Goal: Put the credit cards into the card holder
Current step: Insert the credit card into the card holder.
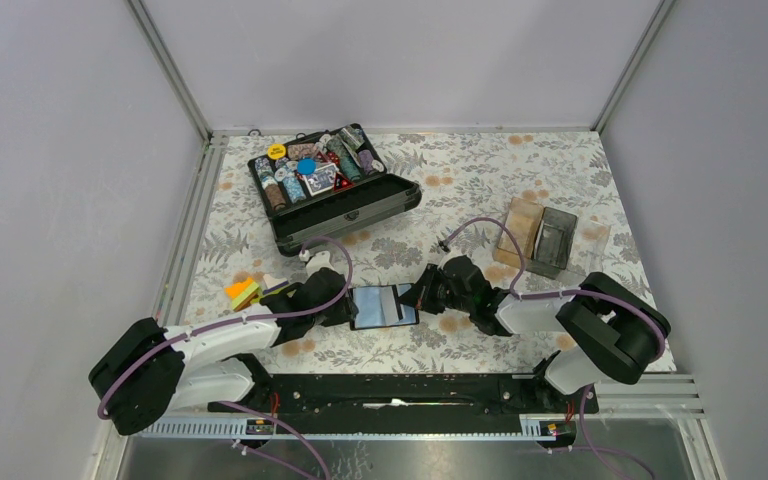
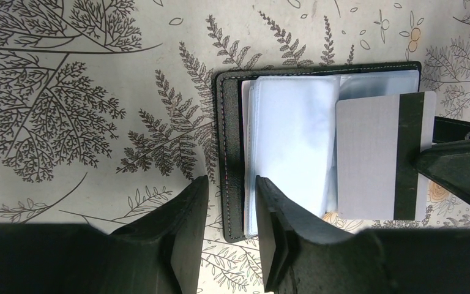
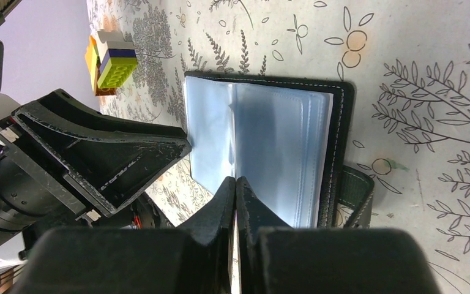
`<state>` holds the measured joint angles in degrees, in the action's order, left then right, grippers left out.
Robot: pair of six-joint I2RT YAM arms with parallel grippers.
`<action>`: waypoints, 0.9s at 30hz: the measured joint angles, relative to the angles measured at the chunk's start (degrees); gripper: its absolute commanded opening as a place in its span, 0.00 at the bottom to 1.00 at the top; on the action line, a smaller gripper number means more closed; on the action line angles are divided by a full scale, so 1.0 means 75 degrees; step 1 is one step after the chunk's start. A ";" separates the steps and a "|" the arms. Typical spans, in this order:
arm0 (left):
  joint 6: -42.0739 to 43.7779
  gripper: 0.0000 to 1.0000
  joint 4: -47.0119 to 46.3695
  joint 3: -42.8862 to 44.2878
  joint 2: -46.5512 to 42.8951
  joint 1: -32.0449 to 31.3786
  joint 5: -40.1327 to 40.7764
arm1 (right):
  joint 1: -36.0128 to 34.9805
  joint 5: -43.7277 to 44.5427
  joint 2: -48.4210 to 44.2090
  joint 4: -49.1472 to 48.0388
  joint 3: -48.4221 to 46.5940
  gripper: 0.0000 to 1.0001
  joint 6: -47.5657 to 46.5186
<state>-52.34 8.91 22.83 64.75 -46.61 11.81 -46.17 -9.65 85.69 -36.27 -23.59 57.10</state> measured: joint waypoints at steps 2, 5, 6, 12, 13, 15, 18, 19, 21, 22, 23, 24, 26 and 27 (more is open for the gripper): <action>0.0000 0.36 0.0003 0.0000 0.0003 0.0000 0.0006 | 0.0000 0.0020 0.0000 0.0003 0.0006 0.00 0.0003; 0.0000 0.36 0.0003 0.0000 0.0003 0.0000 0.0009 | 0.0000 0.0017 0.0000 0.0000 0.0006 0.00 0.0003; 0.0000 0.36 0.0003 0.0000 0.0003 0.0000 0.0009 | -0.0003 0.0017 0.0000 0.0000 0.0006 0.00 0.0003; 0.0000 0.36 -0.0015 0.0000 0.0026 0.0000 0.0012 | -0.0044 0.0000 0.0128 -0.0017 0.0006 0.00 0.0003; 0.0000 0.36 -0.0032 0.0000 0.0032 0.0000 0.0015 | -0.0058 -0.0006 0.0157 -0.0032 0.0006 0.00 0.0006; 0.0003 0.36 -0.0058 0.0000 0.0050 0.0000 0.0015 | -0.0087 -0.0009 0.0216 -0.0061 0.0006 0.00 0.0023; 0.0006 0.35 -0.0140 0.0000 0.0099 0.0000 0.0012 | -0.0114 -0.0009 0.0271 -0.0070 0.0000 0.00 0.0032; 0.0006 0.35 -0.0152 0.0000 0.0108 0.0000 0.0015 | -0.0119 -0.0009 0.0289 -0.0076 0.0000 0.00 0.0035; 0.0006 0.34 -0.0198 0.0003 0.0134 0.0000 0.0012 | -0.0140 -0.0012 0.0338 -0.0117 -0.0003 0.00 0.0050; 0.0006 0.34 -0.0207 0.0003 0.0146 0.0000 0.0012 | -0.0146 -0.0015 0.0358 -0.0128 -0.0009 0.00 0.0052; 0.0009 0.33 -0.0216 0.0003 0.0154 0.0000 0.0012 | -0.0152 -0.0041 0.0379 -0.0134 -0.0023 0.00 0.0055; 0.0012 0.32 -0.0230 0.0006 0.0175 0.0000 0.0012 | -0.0152 -0.0044 0.0411 -0.0157 -0.0044 0.00 0.0052; 0.0035 0.31 -0.0283 0.0012 0.0224 0.0015 0.0012 | -0.0157 -0.0050 0.0513 -0.0245 -0.0085 0.00 0.0055; 0.0044 0.31 -0.0326 0.0012 0.0251 0.0023 0.0015 | -0.0160 -0.0052 0.0554 -0.0274 -0.0102 0.00 0.0052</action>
<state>-52.01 6.46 22.92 66.63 -46.44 11.92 -47.37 -10.04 89.84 -38.33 -24.36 57.49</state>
